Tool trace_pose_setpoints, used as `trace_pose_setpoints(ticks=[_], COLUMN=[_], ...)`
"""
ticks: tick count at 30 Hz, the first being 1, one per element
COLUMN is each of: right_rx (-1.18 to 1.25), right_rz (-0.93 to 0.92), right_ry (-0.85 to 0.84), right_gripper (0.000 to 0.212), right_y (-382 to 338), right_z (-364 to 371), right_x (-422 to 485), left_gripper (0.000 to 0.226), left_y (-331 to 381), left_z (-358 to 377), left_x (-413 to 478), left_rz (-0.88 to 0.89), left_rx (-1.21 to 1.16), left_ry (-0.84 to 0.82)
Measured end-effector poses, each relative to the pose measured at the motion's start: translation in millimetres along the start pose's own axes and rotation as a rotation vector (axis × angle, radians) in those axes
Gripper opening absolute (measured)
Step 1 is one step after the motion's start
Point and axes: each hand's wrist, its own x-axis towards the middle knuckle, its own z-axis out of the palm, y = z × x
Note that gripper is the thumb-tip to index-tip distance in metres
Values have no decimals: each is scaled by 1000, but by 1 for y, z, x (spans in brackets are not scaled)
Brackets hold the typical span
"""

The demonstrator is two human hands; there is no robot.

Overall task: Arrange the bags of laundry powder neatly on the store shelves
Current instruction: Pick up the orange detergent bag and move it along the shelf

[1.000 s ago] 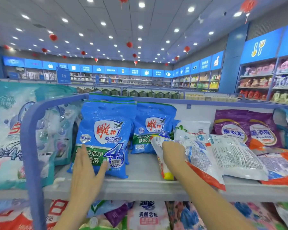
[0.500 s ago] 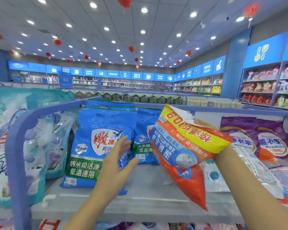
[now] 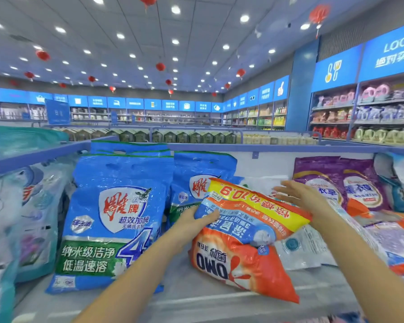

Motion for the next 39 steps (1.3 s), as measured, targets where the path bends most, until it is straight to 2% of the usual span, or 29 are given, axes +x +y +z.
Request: trace_pose_setpoints(ticks=[2, 4, 5, 7, 8, 9, 11, 12, 14, 17, 19, 23, 25, 27, 28, 29, 31, 33, 34, 36, 37, 39], right_rx=[-254, -525, -602, -717, -818, -956, -1220, -1317, -1394, -1310, -1252, -1178, -1090, -1017, -1002, -999, -994, -872, -788, -643, -600, -545], right_rz=[-214, -512, -626, -775, -847, -936, -1071, -1083, -1101, -1223, -1296, -1359, -1314, -1274, -1250, -1232, -1197, -1092, -1028, -968, -966, -951], right_ry=[141, 141, 41, -269, -413, -528, -690, -719, -731, -715, -660, -525, -441, -345, -318, -313, -275, -183, -138, -97, -101, -169], right_gripper=[16, 29, 35, 29, 28, 32, 46, 51, 52, 32, 25, 27, 16, 5, 6, 8, 14, 27, 31, 25, 21, 15], right_y=[-4, -4, -4, 4, 11, 19, 33, 40, 49, 53, 52, 50, 47, 44, 43, 44, 41, 34, 29, 21, 18, 17], right_z=[-14, -26, -25, -17, -12, -10, -12, -16, -22, -25, -20, -7, 6, 21, 29, 36, 48, 62, 69, 81, 86, 89], right_x=[-32, -72, -92, -114, -120, -123, -120, -115, -104, -89, -84, -68, -57, -45, -41, -36, -29, -24, -23, -24, -27, -37], left_gripper=[7, 10, 15, 33, 50, 57, 37, 29, 26, 31, 27, 13, 8, 23, 33, 41, 55, 72, 80, 94, 97, 88], left_y=[-3, 0, 1, 2, 1, -1, -3, -4, -5, -5, -6, -8, -7, -5, -3, 1, 8, 10, 8, 8, 8, 11], left_z=[6, 13, 14, 16, 16, 16, 13, 11, 5, -5, -5, 2, 4, 7, 11, 16, 32, 45, 48, 54, 58, 69], left_x=[6, 7, 9, 12, 13, 13, 12, 9, 5, -3, -8, -20, -35, -50, -59, -67, -78, -79, -74, -64, -58, -50], left_rz=[9, 3, -6, -53, -85, -128, -153, -164, -192, -212, -193, 32, 193, 281, 226, 88, -263, -474, -530, -604, -614, -610], left_rx=[-2, 27, 22, 35, 32, 5, -40, 1, 97, 140, 198, 377, 490, 484, 413, 321, 121, -97, -232, -573, -715, -833], left_ry=[31, 79, 95, 124, 112, 91, 41, 11, 2, 18, 27, 170, 307, 380, 355, 283, 24, -134, -138, -53, -4, 91])
